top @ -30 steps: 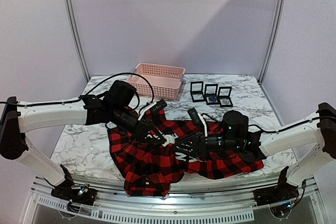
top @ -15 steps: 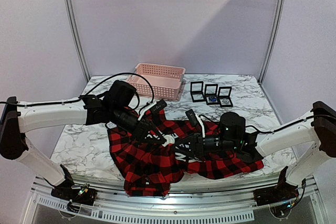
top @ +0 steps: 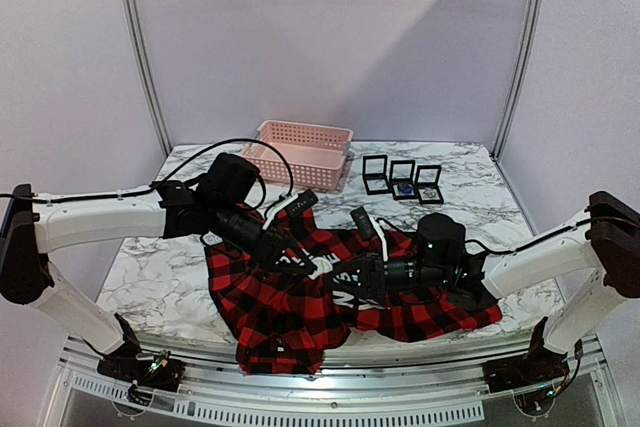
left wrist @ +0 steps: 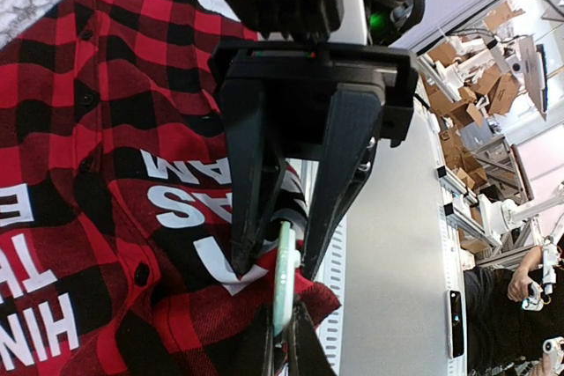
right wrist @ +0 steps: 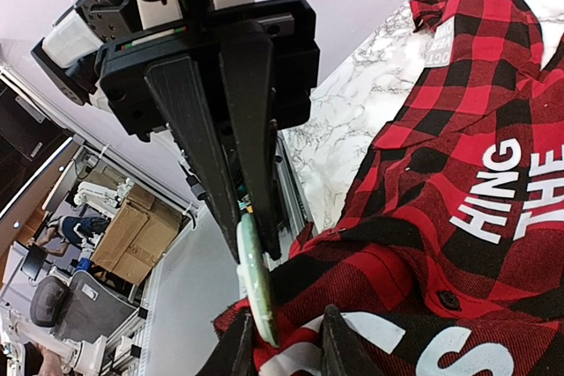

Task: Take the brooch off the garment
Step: Open the brooch with the flattened clothing.

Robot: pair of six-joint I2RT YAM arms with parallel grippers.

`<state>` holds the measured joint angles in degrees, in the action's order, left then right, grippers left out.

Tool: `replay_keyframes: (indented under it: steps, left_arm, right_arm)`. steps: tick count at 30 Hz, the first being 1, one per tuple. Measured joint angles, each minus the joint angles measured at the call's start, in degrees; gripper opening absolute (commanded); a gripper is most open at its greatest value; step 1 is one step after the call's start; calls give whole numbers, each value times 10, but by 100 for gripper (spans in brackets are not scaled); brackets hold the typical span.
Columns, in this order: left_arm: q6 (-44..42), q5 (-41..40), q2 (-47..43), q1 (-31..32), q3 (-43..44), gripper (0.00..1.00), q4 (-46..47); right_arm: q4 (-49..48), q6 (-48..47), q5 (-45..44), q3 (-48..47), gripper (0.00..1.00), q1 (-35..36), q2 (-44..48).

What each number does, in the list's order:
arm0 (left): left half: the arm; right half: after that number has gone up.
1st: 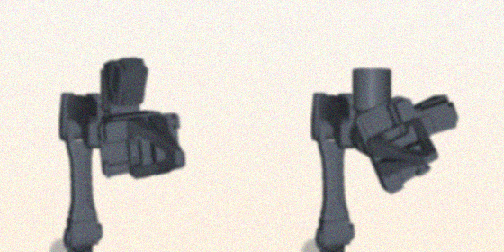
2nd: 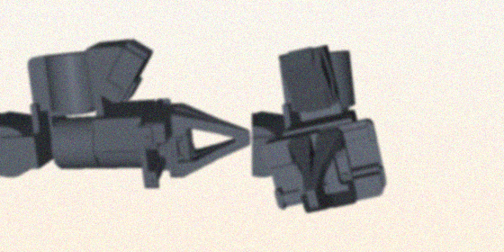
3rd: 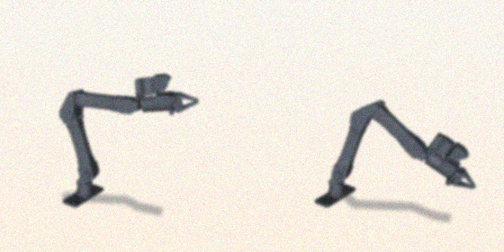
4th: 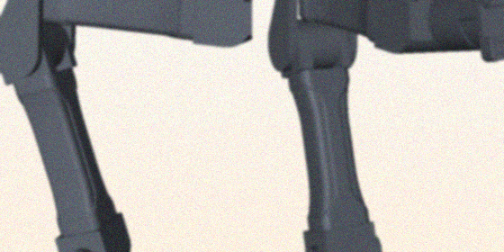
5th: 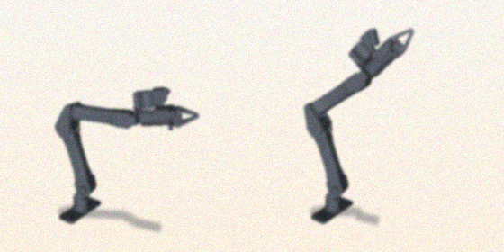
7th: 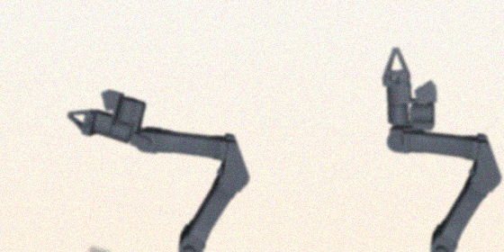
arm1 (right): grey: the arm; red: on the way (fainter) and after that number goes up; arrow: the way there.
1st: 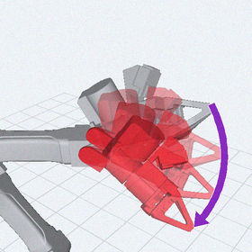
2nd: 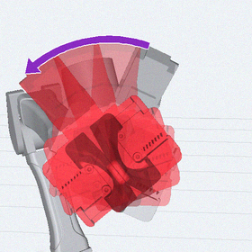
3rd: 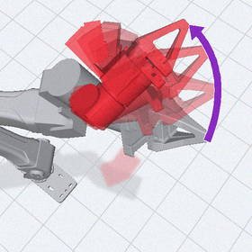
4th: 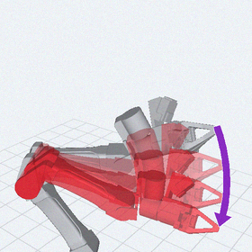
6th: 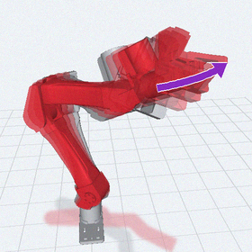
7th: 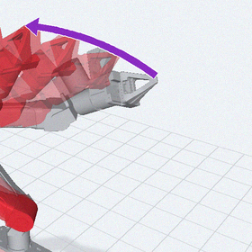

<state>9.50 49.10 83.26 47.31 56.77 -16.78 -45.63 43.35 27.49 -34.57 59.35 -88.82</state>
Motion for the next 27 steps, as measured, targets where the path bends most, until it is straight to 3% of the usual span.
replay_keyframes:
  steps: [5, 11, 27]
  left_arm:
    - [0, 0, 0, -1, 0, 0, 0]
    - [0, 0, 0, -1, 0, 0, 0]
    - [-5, -10, 0, -2, 0, 0, -4]
  right_arm:
    - [-11, 5, 2, -4, 21, 0, -9]
    - [-26, 16, 6, -4, 9, 0, -14]
    - [-54, 81, 45, -12, 7, -18, -40]
